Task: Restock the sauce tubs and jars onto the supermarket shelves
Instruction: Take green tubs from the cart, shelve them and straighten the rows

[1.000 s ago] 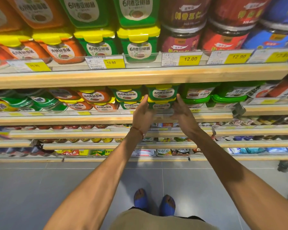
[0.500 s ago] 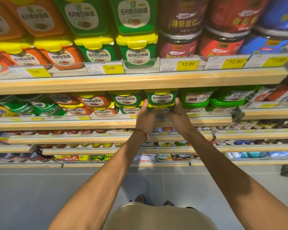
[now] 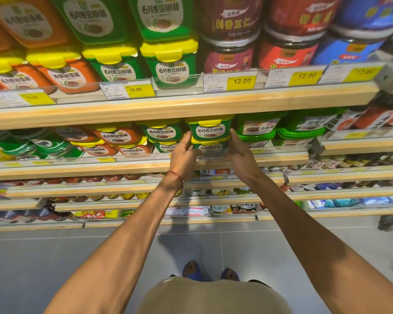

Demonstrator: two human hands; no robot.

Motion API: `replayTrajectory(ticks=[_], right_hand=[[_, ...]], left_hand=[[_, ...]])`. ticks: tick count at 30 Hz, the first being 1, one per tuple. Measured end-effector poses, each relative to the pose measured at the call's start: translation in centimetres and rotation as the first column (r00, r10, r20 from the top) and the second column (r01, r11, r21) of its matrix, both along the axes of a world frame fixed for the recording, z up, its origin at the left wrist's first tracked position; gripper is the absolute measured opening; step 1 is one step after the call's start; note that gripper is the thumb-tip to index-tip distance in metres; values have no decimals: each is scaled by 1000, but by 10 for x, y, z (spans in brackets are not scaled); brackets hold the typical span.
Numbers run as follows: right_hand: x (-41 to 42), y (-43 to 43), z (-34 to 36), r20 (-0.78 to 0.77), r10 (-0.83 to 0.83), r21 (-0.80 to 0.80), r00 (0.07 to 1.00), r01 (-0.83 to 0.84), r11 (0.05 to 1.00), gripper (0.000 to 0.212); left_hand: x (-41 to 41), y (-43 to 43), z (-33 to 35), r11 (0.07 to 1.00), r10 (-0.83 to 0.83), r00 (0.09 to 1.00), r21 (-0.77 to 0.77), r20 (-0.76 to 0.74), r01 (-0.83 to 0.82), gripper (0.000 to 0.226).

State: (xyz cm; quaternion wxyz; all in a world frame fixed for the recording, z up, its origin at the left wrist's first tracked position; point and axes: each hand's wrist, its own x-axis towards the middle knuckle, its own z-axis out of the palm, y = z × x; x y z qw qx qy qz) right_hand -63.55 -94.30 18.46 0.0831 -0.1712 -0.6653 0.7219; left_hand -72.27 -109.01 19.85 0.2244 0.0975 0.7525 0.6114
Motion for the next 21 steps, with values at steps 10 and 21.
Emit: replayTrajectory(ticks=[10,21], right_hand=[[-1,-1,15,-120,-287,488,950,309,816,45],[-12,6,3,-215,-300,801,929,344,490,32]], left_hand=[[24,4,4,948,242,919,-127,-311,-292,49],[12,8,7,926,195,901,-231,-388,-300,54]])
